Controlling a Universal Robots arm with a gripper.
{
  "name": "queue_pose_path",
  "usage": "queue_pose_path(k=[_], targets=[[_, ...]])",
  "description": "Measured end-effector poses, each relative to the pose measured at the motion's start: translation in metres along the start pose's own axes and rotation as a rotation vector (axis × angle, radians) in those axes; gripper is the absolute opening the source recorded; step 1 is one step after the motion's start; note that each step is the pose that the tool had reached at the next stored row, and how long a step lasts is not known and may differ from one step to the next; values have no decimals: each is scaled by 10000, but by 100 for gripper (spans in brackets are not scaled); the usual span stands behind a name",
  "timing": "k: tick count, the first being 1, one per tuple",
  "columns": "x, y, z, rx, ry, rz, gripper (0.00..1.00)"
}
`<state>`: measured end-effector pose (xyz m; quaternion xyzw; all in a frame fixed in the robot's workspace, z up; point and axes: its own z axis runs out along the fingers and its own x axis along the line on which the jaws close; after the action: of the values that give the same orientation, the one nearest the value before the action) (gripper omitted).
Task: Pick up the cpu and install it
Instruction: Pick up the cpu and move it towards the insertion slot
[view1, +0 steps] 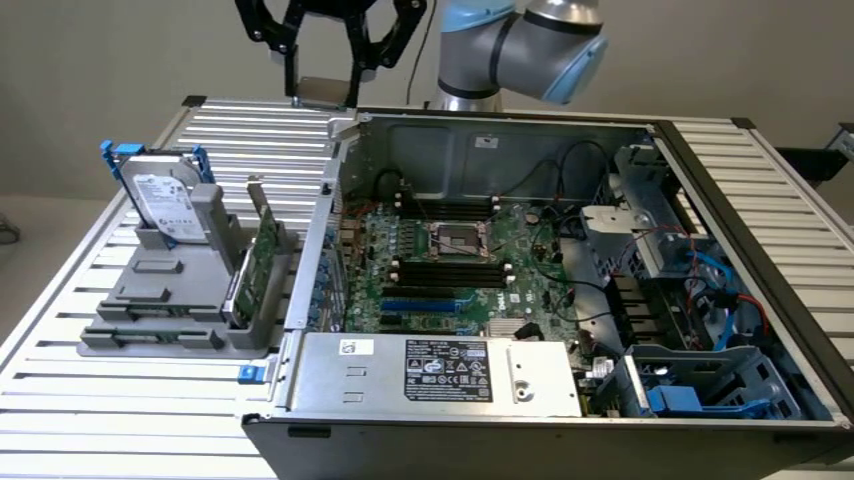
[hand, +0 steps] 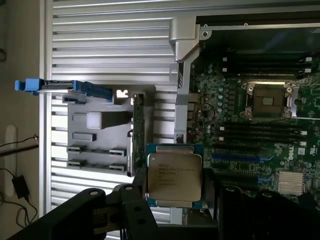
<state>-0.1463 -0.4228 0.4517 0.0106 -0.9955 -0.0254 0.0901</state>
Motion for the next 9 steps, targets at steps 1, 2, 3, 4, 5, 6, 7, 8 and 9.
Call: queue_pose_path(k=[1, 2, 3, 4, 5, 6, 7, 8, 9], targets=[[-45, -1, -9, 0, 3, 0, 55], [-90, -2, -17, 1, 4, -1, 55], [-134, -3, -25, 0, 3, 0, 55], [-179, -4, -33, 0, 3, 0, 55], [-223, -4, -41, 0, 4, -1, 55], [-269, -5, -50, 1, 4, 0, 55], [-314, -5, -54, 1, 4, 1, 55], [-359, -2, -51, 4, 4, 1, 55], [-410, 4, -42, 10, 3, 2, 55]])
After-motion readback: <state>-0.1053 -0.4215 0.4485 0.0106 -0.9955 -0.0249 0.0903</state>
